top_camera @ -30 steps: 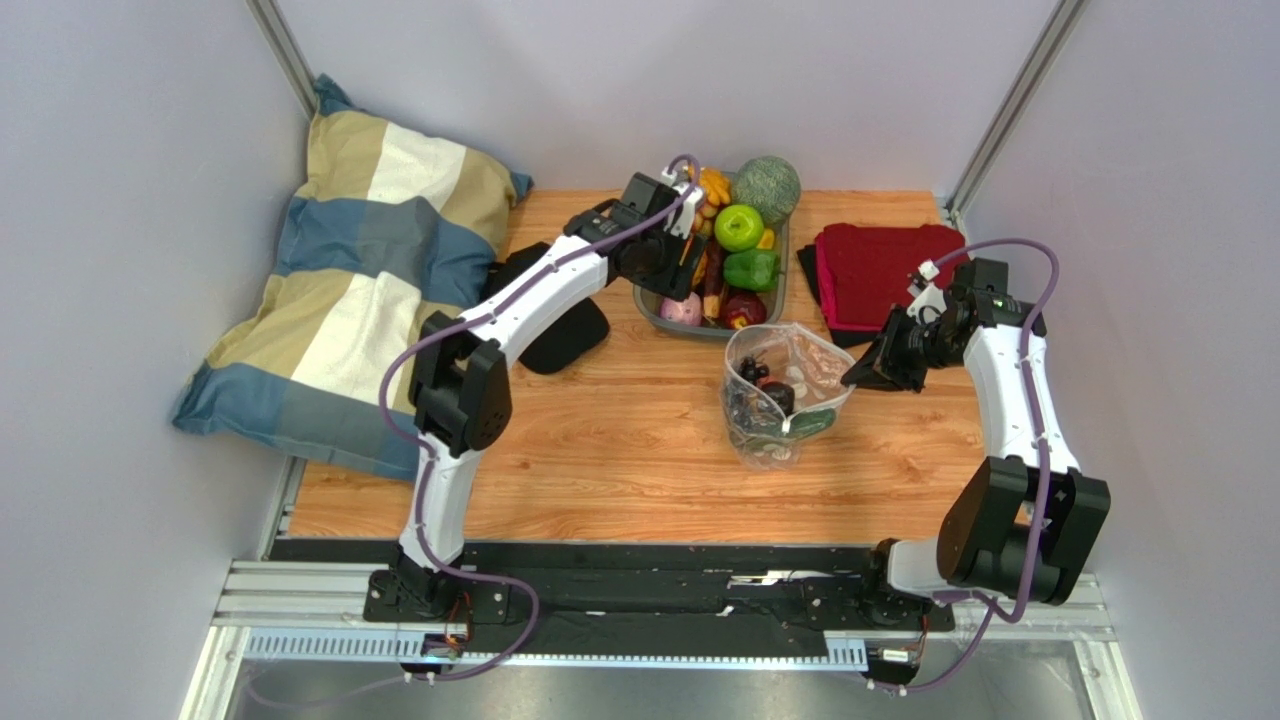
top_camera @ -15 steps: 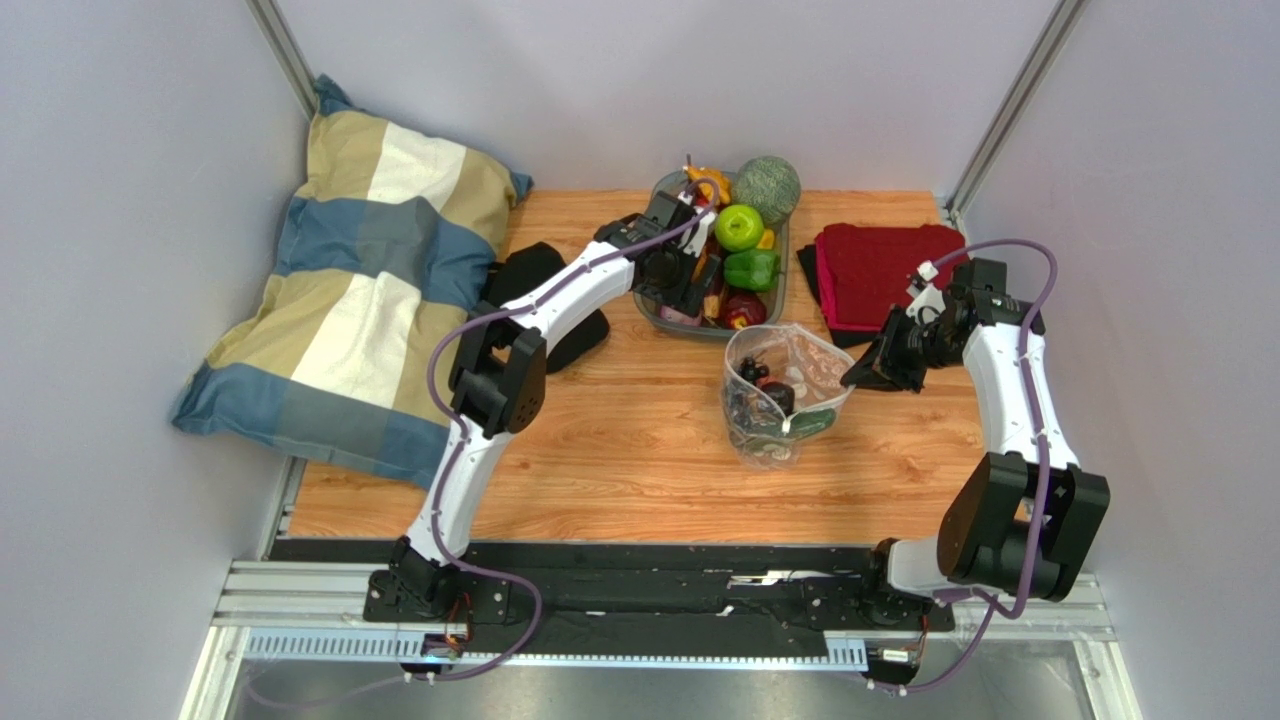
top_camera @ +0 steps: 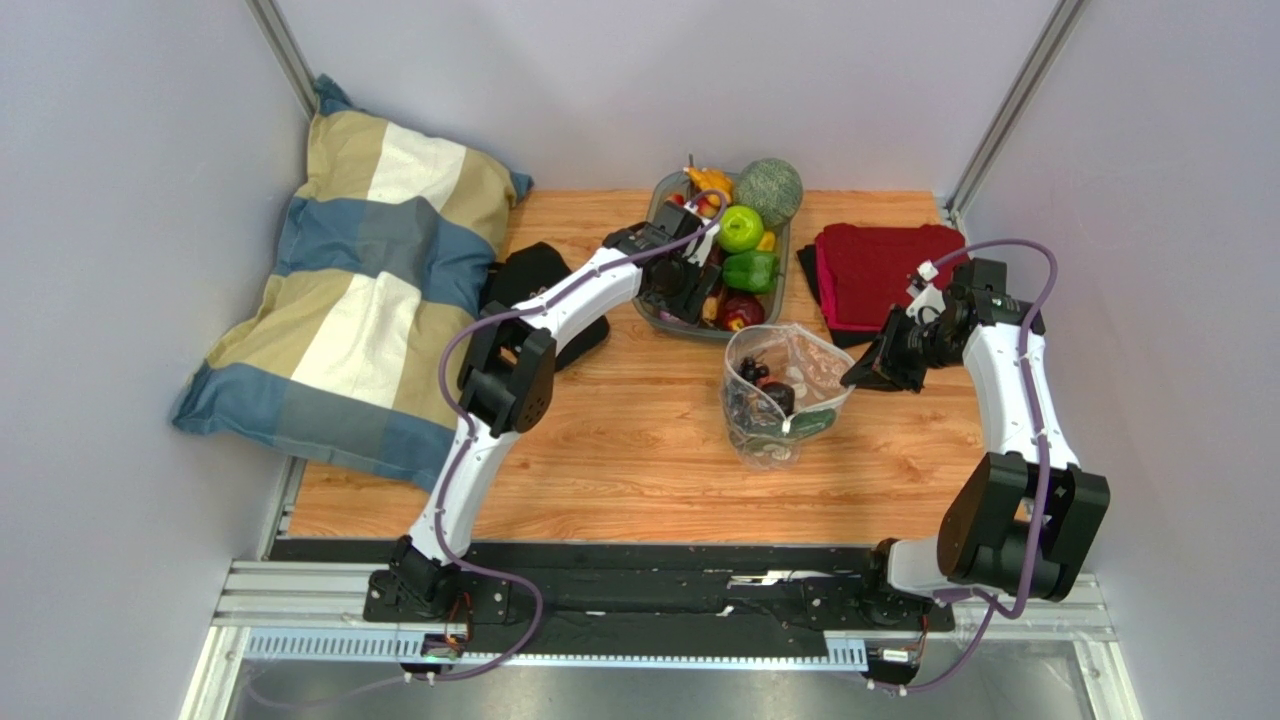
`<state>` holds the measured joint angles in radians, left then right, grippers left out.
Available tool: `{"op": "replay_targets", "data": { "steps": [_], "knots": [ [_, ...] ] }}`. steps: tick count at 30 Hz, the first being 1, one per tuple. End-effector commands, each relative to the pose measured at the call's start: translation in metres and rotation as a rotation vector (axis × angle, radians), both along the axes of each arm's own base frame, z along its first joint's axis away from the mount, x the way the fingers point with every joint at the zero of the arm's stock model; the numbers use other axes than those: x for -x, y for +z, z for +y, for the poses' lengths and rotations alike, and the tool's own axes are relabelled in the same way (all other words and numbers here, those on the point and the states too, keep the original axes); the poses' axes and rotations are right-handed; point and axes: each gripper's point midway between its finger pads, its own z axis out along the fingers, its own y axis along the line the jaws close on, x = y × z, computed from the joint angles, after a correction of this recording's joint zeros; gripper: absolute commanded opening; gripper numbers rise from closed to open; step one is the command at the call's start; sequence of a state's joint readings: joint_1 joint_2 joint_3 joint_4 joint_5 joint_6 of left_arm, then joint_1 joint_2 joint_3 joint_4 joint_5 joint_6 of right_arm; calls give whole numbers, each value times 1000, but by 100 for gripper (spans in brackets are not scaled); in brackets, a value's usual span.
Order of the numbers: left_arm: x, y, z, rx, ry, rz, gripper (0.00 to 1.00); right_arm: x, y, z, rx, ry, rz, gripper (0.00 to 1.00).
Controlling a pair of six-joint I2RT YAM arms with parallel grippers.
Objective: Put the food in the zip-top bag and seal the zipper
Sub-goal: Pick up the fake fruit from the bin.
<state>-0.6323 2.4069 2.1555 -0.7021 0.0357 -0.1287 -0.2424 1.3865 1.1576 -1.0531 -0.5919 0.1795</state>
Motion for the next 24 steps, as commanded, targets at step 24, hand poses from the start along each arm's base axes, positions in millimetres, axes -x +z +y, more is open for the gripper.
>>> {"op": "replay_targets", "data": {
  "steps": [24],
  "knots": [
    [149, 258, -88, 388, -434, -257, 57, -14, 15, 7, -27, 9, -71, 0]
  ]
}}
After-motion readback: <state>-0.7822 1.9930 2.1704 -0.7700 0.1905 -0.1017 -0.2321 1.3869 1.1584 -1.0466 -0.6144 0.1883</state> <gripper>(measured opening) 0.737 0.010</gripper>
